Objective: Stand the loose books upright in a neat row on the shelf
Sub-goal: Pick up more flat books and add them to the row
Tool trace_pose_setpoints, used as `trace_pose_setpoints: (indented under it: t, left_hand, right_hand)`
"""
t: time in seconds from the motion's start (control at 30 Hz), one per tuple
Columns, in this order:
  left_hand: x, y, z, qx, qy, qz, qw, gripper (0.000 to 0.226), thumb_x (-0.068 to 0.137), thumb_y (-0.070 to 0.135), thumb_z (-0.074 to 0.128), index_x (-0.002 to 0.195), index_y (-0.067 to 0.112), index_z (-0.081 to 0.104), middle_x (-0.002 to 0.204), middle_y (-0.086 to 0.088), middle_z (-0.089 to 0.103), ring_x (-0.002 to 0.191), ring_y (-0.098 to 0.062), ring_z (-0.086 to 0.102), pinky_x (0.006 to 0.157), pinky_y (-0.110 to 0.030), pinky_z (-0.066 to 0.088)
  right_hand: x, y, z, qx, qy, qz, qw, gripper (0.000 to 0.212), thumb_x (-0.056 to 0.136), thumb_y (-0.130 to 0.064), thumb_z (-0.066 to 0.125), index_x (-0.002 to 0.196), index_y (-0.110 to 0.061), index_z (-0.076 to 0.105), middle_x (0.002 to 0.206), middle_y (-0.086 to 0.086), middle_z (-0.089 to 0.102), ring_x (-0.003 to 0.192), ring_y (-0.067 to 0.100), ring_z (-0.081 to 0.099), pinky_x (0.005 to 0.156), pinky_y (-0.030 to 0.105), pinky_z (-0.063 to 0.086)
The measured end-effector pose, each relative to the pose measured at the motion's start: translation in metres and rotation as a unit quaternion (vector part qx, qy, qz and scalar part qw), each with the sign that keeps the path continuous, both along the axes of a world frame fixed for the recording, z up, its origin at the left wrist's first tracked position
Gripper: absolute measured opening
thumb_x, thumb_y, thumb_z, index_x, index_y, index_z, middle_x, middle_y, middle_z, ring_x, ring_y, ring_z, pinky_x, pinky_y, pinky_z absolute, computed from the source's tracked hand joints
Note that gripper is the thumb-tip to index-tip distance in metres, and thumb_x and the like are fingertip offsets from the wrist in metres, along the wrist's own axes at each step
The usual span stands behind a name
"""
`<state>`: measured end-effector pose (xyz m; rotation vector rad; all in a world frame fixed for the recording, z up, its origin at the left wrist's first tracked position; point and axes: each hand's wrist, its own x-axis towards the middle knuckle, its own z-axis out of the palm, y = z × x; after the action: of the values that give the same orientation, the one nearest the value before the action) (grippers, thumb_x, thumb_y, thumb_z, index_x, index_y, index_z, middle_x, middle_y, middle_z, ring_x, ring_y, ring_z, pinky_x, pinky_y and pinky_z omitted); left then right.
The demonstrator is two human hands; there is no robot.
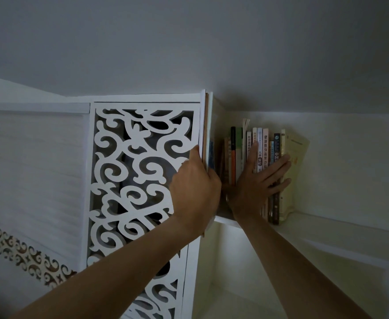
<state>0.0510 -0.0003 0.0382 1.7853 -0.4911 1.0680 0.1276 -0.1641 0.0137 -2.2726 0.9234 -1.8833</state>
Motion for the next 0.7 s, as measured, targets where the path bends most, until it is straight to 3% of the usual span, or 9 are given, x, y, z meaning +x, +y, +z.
trace_pose_setpoints:
  t: [0.1,0.23,0.37,0.5,0.63,0.7]
  left_hand:
    - [0.003,-0.010,0.004,0.004,-0.018,0.005,1.000,0.043,0.104,0.024,0.054,0.144,0.010,0.047,0.116,-0.008,0.072,0.095,-0.025,0.073,0.076,-0.041,0.064]
    - [0.014,-0.025,0.005,0.038,-0.015,0.010,0.999,0.049,0.106,0.026,0.053,0.152,0.014,0.041,0.125,-0.008,0.070,0.101,-0.026,0.074,0.083,-0.039,0.064]
    - [0.037,-0.033,-0.012,0.057,0.005,0.032,0.998,0.056,0.105,0.020,0.053,0.158,0.014,0.033,0.127,-0.012,0.069,0.102,-0.027,0.074,0.085,-0.037,0.062]
    - [0.063,-0.039,-0.018,0.062,0.009,0.030,0.998,0.059,0.105,0.020,0.055,0.157,0.012,0.029,0.125,-0.015,0.070,0.098,-0.029,0.075,0.081,-0.039,0.064]
    - [0.079,-0.056,-0.020,0.050,0.020,-0.015,0.998,0.053,0.106,0.026,0.053,0.149,0.012,0.026,0.117,-0.015,0.072,0.093,-0.032,0.077,0.079,-0.044,0.065]
    - [0.086,-0.065,-0.027,0.051,0.009,-0.058,0.997,0.048,0.109,0.036,0.046,0.147,0.020,0.023,0.124,-0.012,0.069,0.099,-0.030,0.076,0.084,-0.047,0.064]
  right_hand:
    - [-0.005,-0.005,-0.001,0.000,-0.001,0.008,1.000,0.123,0.069,-0.090,0.059,0.163,-0.033,0.002,0.163,0.036,-0.002,0.151,0.053,-0.002,0.117,0.072,0.007]
    - [-0.006,-0.003,0.000,0.006,-0.005,0.001,1.000,0.114,0.077,-0.087,0.055,0.163,-0.032,0.004,0.163,0.036,0.000,0.152,0.052,-0.001,0.117,0.071,0.012]
    - [-0.004,-0.005,0.000,0.011,0.002,0.010,1.000,0.124,0.073,-0.072,0.076,0.163,-0.033,-0.001,0.163,0.034,-0.007,0.152,0.052,-0.005,0.115,0.072,0.016]
    - [-0.006,-0.005,-0.001,0.009,0.010,0.029,0.999,0.134,0.065,-0.067,0.084,0.163,-0.032,-0.001,0.163,0.035,-0.008,0.151,0.052,-0.008,0.116,0.072,0.012]
    - [-0.007,-0.004,-0.001,0.000,0.014,0.037,0.999,0.130,0.066,-0.079,0.073,0.163,-0.033,-0.001,0.163,0.035,-0.009,0.152,0.051,-0.009,0.116,0.072,0.011]
    - [-0.006,-0.004,-0.002,-0.003,0.013,0.039,0.999,0.126,0.069,-0.083,0.067,0.163,-0.033,-0.001,0.163,0.035,-0.010,0.152,0.051,-0.008,0.116,0.072,0.012]
